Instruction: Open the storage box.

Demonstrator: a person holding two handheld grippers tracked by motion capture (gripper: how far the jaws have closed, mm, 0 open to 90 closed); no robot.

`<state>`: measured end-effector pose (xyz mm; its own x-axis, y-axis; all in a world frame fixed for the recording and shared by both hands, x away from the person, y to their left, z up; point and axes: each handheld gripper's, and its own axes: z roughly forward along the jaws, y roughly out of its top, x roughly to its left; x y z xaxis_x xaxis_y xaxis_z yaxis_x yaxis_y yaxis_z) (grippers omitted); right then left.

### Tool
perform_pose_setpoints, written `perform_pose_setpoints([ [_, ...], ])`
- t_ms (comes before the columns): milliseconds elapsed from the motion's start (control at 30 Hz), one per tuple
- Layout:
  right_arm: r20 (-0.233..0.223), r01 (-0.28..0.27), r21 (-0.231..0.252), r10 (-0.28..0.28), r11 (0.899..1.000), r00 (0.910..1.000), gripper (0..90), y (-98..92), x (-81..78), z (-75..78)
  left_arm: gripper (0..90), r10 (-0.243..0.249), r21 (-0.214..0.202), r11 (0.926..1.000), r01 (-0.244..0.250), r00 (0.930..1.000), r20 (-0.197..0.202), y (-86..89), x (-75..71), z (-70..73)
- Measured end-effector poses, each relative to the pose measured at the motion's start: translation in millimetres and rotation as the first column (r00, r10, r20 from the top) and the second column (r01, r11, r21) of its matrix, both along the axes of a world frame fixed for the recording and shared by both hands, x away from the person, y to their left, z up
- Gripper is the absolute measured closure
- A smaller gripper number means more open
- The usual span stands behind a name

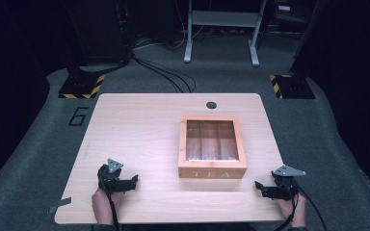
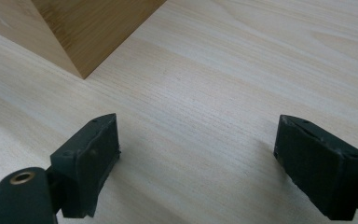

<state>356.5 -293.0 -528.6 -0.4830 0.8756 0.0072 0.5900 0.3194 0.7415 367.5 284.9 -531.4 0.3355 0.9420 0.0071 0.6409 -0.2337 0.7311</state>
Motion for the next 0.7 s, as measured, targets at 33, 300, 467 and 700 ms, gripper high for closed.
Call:
perform_pose_setpoints([
  [33,-0.001,0.0,-0.001,0.0,1.0,1.0,13.5,-0.1,-0.1,0.1,4.4,0.0,-0.001,1.0,0.0,1.0,0.0,0.0,0.0,0.0],
  [300,-0.007,-0.007,-0.011,0.007,1.0,1.0,12.3,0.5,0.2,0.7,4.4,0.001,-0.001,1.0,-0.001,1.0,0.0,-0.1,0.0,0.0],
  [467,-0.035,-0.016,-0.01,0.015,1.0,0.9993,9.2,3.1,1.3,3.0,4.4,0.001,-0.001,1.0,-0.001,1.0,0.0,-0.1,0.0,0.0],
  [700,-0.019,-0.07,0.037,0.071,0.997,0.9973,6.0,16.5,0.3,14.1,4.5,0.001,-0.001,1.0,-0.001,1.0,0.0,-0.1,0.0,0.0],
])
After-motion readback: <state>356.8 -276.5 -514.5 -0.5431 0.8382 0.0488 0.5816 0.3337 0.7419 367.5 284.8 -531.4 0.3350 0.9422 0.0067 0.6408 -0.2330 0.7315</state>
